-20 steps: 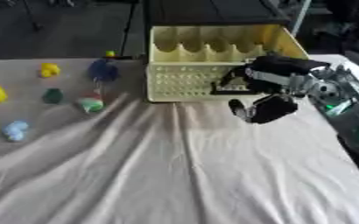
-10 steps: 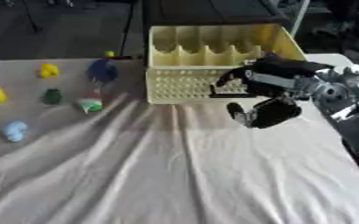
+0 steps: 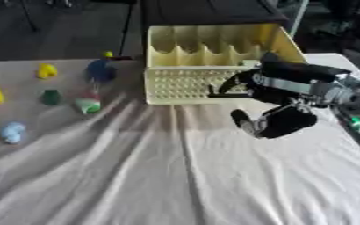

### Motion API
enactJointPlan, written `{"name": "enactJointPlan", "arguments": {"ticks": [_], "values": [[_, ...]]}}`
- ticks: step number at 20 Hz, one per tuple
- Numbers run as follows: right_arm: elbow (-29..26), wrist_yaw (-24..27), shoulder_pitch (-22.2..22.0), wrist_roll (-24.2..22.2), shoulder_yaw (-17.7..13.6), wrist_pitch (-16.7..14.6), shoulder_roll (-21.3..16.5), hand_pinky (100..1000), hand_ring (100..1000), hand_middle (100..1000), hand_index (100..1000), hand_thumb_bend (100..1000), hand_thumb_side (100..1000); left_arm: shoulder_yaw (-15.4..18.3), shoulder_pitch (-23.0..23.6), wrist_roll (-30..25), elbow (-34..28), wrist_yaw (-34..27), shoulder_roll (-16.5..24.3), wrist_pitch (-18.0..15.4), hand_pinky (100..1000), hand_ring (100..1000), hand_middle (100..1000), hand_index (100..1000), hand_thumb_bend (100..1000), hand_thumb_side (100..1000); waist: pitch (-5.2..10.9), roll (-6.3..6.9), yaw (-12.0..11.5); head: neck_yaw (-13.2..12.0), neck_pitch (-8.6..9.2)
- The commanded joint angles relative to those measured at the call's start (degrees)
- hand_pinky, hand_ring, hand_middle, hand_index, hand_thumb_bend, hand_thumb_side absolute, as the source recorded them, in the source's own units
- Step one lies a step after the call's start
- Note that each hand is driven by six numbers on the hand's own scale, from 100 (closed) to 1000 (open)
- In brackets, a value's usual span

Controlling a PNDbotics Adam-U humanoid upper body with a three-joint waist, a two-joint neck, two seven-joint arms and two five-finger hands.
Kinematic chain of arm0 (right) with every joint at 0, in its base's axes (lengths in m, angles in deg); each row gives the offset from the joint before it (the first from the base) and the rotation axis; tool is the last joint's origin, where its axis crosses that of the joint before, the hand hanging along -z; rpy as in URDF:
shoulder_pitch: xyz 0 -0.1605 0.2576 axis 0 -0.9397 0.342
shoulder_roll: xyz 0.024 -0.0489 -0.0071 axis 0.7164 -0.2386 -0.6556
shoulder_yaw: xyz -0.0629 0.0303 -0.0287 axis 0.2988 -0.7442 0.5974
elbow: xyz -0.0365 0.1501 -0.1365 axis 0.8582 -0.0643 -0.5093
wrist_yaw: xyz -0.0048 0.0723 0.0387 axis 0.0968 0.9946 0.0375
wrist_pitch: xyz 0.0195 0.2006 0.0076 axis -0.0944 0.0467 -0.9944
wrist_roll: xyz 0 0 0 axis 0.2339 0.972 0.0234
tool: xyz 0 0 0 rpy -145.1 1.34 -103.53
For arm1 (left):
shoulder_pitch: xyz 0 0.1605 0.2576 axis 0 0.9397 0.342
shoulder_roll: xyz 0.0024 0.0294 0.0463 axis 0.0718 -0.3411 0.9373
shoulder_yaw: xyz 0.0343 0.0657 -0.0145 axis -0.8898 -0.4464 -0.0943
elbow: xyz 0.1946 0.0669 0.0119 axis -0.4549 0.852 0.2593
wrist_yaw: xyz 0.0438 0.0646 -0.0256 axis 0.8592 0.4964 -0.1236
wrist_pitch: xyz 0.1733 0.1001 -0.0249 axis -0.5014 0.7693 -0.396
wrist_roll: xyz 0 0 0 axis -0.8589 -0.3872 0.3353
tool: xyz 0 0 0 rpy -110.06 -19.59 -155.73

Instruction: Pick up objects from table and place into drawer.

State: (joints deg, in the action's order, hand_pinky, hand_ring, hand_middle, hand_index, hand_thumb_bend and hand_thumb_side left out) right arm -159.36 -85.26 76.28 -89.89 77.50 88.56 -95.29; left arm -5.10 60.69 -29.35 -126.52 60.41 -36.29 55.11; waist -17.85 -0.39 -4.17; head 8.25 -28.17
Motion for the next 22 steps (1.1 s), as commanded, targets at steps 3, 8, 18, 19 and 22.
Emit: {"name": "enactJointPlan", "arguments": {"ticks": [3,8,18,19,22], "values": [[-1.68,6.18,-0.20,10.58,-7.60,-3.77,0.76,100,100,100,873,100,338,0.84,-0.57,0.73,-1.03,0.48,0.72,0.03,695,770,798,936,200,951,1.30,0.46,0.54,-2.66,-0.69],[-1.69,13.53,-1.01,31.81,-13.53,-12.04,5.54,100,100,100,831,100,334,1.24,-0.78,1.32,-1.03,1.46,2.54,0.47,697,771,800,936,212,926,1.19,1.43,1.07,-6.47,-1.63],[-1.69,11.76,-4.94,66.96,-13.95,-30.97,12.24,203,344,273,841,100,734,1.45,-1.88,-2.96,-1.03,7.34,15.08,8.24,696,772,798,936,228,793,1.51,2.70,1.62,-8.25,-4.48],[-1.69,11.40,-5.36,68.92,-13.83,-32.20,12.79,223,365,297,837,100,746,1.54,-1.98,-3.84,-1.03,8.15,17.20,9.72,697,772,798,936,231,780,1.60,2.74,1.72,-8.19,-4.70],[-1.69,10.58,-6.23,72.33,-13.32,-34.83,14.19,286,423,382,832,100,764,1.66,-2.05,-6.12,-1.03,10.11,23.31,13.41,697,775,804,948,276,724,1.69,2.86,2.08,-7.88,-4.94]]}}
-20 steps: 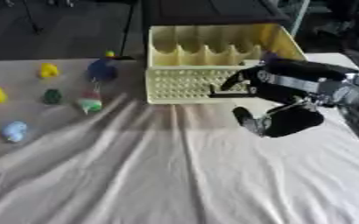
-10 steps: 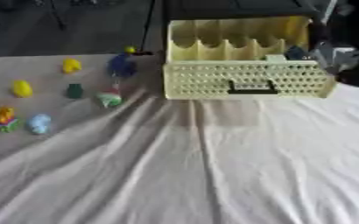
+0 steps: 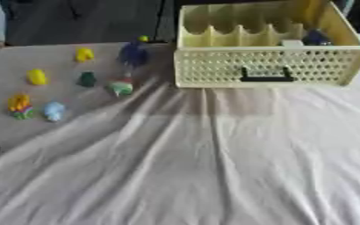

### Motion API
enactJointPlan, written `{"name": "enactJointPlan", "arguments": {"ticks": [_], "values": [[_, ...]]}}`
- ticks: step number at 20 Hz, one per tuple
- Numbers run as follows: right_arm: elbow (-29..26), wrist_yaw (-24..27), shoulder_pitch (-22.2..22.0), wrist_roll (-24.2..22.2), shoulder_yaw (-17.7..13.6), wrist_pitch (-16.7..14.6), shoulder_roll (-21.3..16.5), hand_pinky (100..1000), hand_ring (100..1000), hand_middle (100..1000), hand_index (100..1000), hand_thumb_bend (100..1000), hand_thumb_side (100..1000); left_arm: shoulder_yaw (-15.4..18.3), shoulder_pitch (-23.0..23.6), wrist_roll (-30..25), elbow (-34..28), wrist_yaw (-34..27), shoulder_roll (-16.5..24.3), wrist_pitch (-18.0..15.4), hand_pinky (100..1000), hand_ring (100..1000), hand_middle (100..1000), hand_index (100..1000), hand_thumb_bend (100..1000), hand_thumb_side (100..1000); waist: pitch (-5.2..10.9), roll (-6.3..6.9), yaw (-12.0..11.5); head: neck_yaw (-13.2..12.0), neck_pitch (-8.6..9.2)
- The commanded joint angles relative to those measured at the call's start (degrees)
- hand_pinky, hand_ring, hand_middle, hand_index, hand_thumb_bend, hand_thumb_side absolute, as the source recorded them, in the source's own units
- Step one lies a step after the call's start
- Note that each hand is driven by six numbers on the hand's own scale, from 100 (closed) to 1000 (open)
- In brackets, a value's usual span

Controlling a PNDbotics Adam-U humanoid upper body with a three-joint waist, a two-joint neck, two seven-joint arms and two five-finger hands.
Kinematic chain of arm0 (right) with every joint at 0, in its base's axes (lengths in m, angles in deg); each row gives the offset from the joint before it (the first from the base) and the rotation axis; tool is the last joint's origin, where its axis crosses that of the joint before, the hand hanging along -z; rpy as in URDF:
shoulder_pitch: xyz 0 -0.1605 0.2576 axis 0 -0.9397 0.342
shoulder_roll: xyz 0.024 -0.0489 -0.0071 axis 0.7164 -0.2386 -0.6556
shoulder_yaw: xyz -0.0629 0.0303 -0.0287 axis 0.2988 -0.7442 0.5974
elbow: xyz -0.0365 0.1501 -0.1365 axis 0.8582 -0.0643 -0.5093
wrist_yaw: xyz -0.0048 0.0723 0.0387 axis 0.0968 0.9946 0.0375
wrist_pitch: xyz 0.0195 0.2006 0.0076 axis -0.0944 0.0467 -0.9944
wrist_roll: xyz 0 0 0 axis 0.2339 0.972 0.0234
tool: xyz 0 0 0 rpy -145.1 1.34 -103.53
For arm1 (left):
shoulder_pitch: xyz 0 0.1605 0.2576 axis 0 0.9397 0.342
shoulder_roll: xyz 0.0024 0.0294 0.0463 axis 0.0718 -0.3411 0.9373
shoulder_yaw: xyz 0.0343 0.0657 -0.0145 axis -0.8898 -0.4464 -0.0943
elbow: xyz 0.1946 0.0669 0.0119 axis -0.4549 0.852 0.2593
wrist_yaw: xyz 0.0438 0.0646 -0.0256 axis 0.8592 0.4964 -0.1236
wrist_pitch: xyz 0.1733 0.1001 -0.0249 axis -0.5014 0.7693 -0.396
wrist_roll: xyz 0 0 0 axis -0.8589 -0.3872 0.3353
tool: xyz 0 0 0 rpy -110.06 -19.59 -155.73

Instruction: Pick up objects from table and place into drawer.

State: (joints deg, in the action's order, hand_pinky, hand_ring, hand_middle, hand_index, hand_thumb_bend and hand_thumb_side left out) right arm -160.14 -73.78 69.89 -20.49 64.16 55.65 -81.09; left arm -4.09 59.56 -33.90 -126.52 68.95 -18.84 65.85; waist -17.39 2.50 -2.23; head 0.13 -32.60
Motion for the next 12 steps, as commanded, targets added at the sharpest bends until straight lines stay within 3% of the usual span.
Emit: {"name": "enactJointPlan", "arguments": {"ticks": [1,4,8,10,12], "values": [[-0.91,-1.04,-0.03,3.45,0.13,-2.33,0.46,286,421,381,831,100,761,0.72,-0.72,-2.53,-1.03,2.09,7.99,3.89,697,776,806,953,290,720,1.19,-0.03,0.31,0.30,-0.44],[-0.91,-1.28,-0.45,4.23,0.31,-2.78,1.35,285,415,380,828,100,756,1.37,0.66,-7.35,-1.03,4.50,14.08,7.84,702,786,832,986,357,713,1.02,-0.08,0.78,0.13,-0.17],[-0.91,-1.55,-0.91,3.95,0.53,-2.58,1.93,287,411,378,819,100,756,2.26,3.05,-19.09,-0.03,5.90,21.71,12.62,749,827,876,1000,394,753,0.87,0.07,1.28,-0.04,-0.07],[-0.91,-1.50,-0.92,3.85,0.53,-2.75,2.10,288,412,380,817,100,770,2.72,3.59,-25.01,1.95,6.37,24.77,13.50,774,844,888,1000,432,708,0.95,0.13,1.54,-0.08,-0.32],[-0.91,-1.30,-0.79,4.04,0.51,-3.41,2.29,288,411,380,813,100,751,2.79,3.52,-30.59,5.12,6.89,26.94,13.21,781,848,894,1000,518,790,1.16,0.10,1.83,-0.26,-0.67]]}}
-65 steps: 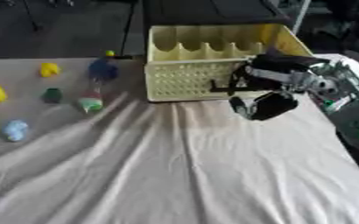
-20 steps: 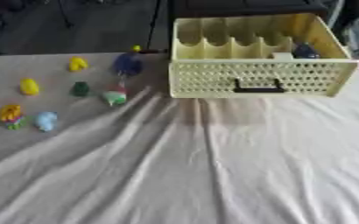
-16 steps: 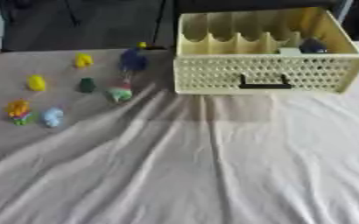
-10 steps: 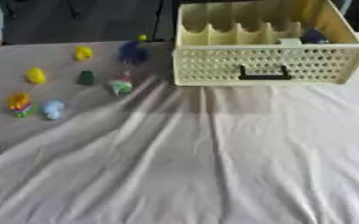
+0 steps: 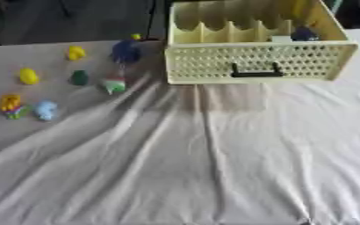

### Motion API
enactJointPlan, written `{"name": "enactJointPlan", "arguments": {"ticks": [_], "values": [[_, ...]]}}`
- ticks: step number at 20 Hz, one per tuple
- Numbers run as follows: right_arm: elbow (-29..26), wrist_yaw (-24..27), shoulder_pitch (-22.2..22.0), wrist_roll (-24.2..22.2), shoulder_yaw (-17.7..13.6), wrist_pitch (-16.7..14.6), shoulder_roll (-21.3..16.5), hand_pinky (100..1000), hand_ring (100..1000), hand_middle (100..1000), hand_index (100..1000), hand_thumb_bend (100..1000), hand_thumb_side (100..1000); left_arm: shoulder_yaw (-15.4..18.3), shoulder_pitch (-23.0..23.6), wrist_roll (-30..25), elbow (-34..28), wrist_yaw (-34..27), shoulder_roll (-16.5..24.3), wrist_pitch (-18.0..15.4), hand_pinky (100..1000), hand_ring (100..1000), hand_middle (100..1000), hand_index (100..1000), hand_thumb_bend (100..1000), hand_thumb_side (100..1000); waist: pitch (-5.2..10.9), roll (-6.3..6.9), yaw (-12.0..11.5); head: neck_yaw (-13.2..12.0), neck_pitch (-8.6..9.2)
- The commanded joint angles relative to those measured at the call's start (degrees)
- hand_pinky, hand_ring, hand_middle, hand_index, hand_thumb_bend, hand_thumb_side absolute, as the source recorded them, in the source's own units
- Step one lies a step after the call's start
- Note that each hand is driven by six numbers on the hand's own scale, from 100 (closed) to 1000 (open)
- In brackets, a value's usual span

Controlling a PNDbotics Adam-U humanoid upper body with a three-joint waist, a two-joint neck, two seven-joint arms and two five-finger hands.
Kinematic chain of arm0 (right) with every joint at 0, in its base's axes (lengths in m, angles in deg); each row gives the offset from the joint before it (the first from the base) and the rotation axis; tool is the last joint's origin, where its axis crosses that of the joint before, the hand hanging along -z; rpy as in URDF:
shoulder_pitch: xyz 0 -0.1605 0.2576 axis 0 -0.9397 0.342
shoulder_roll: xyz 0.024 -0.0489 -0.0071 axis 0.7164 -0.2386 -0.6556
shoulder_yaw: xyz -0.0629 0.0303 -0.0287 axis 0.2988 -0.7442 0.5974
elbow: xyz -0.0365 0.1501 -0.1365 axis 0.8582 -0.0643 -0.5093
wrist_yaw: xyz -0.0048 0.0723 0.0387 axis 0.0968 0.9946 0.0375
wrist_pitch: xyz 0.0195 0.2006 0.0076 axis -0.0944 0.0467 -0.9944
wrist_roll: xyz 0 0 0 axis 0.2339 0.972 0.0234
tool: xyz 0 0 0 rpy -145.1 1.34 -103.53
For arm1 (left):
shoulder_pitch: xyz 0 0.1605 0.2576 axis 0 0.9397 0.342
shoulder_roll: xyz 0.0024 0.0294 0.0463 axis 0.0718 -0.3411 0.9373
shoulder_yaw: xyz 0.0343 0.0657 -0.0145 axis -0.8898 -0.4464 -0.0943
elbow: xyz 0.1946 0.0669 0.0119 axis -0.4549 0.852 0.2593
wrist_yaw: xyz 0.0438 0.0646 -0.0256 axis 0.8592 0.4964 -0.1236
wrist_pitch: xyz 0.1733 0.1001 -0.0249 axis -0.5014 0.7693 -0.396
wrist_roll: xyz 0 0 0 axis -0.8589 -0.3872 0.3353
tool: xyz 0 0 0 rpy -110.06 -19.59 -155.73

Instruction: Pick up objects from table and place into drawer.

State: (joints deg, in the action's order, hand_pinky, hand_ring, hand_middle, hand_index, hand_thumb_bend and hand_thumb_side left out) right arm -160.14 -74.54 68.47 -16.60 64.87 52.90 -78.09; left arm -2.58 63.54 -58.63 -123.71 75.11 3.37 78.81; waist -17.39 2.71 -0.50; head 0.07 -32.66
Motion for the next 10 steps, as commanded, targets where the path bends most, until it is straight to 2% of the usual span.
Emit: {"name": "enactJointPlan", "arguments": {"ticks": [1,5,10], "values": [[-0.91,-0.43,0.68,0.24,-0.19,-0.92,-0.59,287,411,380,812,100,747,1.30,-0.75,-8.15,4.01,0.75,5.46,-0.11,782,849,894,1000,534,809,1.27,-0.13,0.24,-0.35,-0.72],[-0.91,0.03,0.70,0.21,-0.11,-0.92,0.09,288,408,378,809,100,746,0.86,-2.49,-14.58,11.04,0.36,7.30,-1.71,789,862,905,1000,605,875,1.55,-0.16,0.79,-1.37,-0.64],[-0.91,0.22,0.41,-0.53,-0.10,-0.12,0.54,290,404,376,805,100,745,-0.29,-5.20,-18.26,18.29,1.16,7.97,-3.06,807,896,918,1000,610,888,1.57,-0.12,1.19,-2.84,-0.34]]}}
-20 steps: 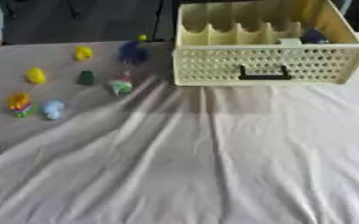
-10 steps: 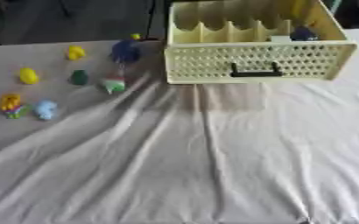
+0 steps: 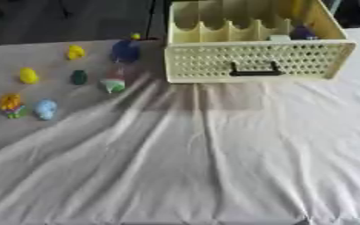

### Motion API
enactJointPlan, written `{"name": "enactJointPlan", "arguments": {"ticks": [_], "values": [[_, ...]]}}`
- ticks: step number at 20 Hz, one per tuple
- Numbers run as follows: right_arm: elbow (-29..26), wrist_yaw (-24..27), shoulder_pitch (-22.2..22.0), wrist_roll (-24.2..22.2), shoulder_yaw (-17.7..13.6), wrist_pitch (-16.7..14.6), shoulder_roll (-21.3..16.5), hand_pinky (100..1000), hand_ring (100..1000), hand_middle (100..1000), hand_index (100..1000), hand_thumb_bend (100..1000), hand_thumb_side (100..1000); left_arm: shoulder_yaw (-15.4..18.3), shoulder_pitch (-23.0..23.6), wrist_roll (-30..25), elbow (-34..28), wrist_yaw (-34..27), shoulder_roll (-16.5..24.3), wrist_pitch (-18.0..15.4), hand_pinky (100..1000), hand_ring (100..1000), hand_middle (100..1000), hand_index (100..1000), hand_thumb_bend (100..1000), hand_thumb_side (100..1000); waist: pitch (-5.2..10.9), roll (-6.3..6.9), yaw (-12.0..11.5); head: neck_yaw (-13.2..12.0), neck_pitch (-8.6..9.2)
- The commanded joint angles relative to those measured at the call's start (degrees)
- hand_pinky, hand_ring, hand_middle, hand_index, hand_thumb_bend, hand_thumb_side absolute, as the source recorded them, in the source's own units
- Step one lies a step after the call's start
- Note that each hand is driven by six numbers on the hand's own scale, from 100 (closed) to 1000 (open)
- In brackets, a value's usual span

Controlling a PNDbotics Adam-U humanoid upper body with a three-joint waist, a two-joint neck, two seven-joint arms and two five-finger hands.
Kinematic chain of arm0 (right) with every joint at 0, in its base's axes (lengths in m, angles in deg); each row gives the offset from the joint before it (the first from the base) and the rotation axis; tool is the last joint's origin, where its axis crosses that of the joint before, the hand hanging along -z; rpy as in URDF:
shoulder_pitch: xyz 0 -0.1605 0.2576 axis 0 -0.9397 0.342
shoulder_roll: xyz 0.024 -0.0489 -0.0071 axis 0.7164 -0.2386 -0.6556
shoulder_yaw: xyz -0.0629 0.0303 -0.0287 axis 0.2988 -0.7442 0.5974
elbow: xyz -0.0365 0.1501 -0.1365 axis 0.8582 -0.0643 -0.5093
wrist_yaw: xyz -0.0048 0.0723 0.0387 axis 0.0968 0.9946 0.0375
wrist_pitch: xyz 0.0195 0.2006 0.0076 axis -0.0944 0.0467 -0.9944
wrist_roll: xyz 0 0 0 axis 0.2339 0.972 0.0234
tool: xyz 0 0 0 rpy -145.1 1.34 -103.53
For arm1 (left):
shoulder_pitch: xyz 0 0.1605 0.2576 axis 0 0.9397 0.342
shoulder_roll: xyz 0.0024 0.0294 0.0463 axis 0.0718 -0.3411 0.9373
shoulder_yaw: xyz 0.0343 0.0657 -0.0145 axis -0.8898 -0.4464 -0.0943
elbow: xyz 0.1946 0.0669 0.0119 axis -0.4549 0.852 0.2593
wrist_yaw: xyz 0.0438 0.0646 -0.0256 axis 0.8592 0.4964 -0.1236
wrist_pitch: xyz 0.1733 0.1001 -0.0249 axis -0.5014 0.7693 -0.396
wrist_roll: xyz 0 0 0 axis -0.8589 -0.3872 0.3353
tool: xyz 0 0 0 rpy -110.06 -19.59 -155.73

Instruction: Pick up objects from table and place into drawer.

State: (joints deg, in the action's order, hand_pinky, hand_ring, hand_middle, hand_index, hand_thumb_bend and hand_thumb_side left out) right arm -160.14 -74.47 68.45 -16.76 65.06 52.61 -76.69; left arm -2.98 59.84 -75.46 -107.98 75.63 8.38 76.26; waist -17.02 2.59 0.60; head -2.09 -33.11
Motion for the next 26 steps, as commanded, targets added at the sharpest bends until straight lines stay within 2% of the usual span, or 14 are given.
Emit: {"name": "enactJointPlan", "arguments": {"ticks": [1,8,10,13,19,22,26], "values": [[-0.91,0.19,0.39,-0.53,-0.26,0.29,-0.81,290,404,375,805,100,746,-0.22,-2.13,-1.72,4.00,1.00,3.04,-0.62,811,900,919,1000,615,884,1.19,0.05,0.17,-0.86,0.26],[-0.91,0.35,0.04,-1.50,-0.16,1.17,-0.39,294,400,372,800,100,748,-3.09,-5.56,-4.52,13.83,5.10,2.83,-2.33,819,906,918,1000,667,846,0.90,0.27,0.96,-2.05,1.10],[-0.91,0.42,-0.03,-1.74,-0.16,1.57,-0.22,296,398,371,796,100,747,-3.86,-5.79,-5.94,16.06,6.44,2.79,-3.21,821,903,912,1000,719,757,0.74,0.33,1.15,-2.41,1.17],[-0.91,0.50,-0.08,-1.85,-0.29,2.09,0.06,298,396,369,796,100,748,-4.64,-5.22,-8.48,18.40,8.43,2.80,-4.90,827,902,918,1000,740,697,0.48,0.35,1.29,-2.72,1.34],[-0.91,0.26,-0.37,-2.25,-0.49,2.68,0.40,301,393,366,795,100,753,-4.51,-2.30,-10.34,19.88,6.27,3.17,-6.52,817,886,890,1000,753,722,0.02,0.20,1.12,-2.76,1.68],[-0.91,0.10,-0.52,-2.56,-0.56,2.95,0.67,303,391,364,794,100,755,-4.25,-0.96,-9.35,20.02,5.05,3.31,-6.20,801,873,879,1000,746,721,-0.12,0.09,0.97,-2.71,1.77],[-0.91,-0.05,-0.68,-2.85,-0.73,3.17,0.93,305,390,362,793,100,758,-4.03,0.52,-5.85,20.27,4.77,2.92,-5.80,752,850,854,982,694,706,-0.25,-0.25,0.89,-2.57,2.07]]}}
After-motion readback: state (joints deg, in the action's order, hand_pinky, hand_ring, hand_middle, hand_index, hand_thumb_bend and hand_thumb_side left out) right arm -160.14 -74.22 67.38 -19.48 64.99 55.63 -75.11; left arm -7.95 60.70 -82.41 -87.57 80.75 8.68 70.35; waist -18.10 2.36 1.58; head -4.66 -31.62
